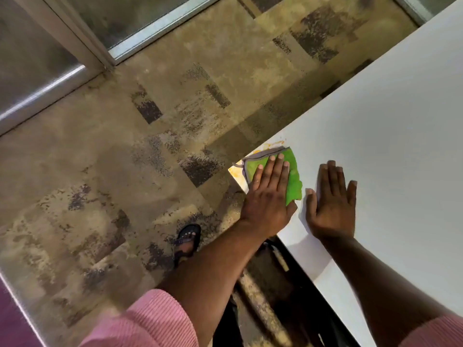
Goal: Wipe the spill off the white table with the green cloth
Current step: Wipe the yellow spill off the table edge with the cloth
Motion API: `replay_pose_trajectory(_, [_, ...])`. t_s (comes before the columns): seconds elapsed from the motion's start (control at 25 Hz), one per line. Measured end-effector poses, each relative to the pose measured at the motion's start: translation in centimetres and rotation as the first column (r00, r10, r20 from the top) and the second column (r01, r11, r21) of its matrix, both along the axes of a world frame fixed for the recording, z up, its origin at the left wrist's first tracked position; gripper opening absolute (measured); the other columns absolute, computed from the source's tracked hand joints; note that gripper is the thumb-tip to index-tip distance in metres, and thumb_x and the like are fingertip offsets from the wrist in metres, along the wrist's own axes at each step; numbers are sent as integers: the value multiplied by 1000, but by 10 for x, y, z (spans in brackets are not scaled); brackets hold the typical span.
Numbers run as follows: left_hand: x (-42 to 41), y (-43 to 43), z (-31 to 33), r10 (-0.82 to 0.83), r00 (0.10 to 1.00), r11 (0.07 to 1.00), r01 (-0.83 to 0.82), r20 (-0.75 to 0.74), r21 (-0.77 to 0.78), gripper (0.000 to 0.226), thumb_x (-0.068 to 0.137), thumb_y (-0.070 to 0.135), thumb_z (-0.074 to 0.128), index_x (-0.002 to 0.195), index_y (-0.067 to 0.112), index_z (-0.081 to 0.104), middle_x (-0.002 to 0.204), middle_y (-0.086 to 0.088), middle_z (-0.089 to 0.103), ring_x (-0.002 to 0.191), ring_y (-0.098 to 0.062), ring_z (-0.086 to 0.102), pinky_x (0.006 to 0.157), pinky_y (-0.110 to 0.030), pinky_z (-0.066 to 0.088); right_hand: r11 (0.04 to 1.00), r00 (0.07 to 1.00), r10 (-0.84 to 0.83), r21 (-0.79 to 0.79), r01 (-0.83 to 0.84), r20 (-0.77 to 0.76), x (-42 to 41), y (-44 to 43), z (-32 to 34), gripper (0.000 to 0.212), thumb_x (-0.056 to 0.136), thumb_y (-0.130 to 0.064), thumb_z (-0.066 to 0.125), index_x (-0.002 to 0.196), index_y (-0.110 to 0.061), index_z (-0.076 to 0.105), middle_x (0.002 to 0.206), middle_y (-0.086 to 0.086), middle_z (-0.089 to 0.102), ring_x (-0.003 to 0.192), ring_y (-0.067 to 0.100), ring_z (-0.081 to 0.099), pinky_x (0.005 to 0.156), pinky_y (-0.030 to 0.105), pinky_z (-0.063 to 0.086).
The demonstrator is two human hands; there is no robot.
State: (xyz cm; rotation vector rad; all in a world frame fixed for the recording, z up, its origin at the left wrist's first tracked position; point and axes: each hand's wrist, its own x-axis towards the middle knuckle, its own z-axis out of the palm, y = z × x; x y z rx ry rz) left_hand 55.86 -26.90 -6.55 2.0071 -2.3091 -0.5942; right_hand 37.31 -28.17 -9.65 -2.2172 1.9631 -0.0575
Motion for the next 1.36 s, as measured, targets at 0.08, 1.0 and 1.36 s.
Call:
replay_pose_trajectory(0.08, [-5, 25, -2, 32, 999, 999, -32, -18, -17, 92, 95, 51, 44, 163, 3, 6, 172, -16, 1, 160, -30, 0, 129, -46, -2, 1000, 1000, 0, 3, 0, -23, -1, 0, 1, 70, 106, -46, 22, 168, -17, 6, 176, 5, 4, 163, 21, 0, 130, 55, 4])
replay_pose_trajectory(1.0, [-26, 58, -31, 449, 576, 731, -677, -683, -90, 84, 93, 22, 61, 152, -19, 18, 164, -37, 3, 156, -49, -2, 125, -63, 13, 997, 998, -16, -79, 21, 56, 54, -19, 1, 69, 106, -43, 19, 164, -6, 20, 173, 15, 19, 160, 32, 16, 128, 56, 10])
replay_pose_trajectory(1.36, [-54, 79, -33, 428, 429, 693, -721, -796, -16, 74, 107, 32, 39, 154, -16, 7, 166, -34, -8, 157, -49, -1, 119, -65, 28, 998, 1000, -26, -64, 27, 18, 55, -17, 6, 68, 105, -39, 22, 164, -5, 20, 173, 16, 18, 160, 34, 16, 129, 56, 11])
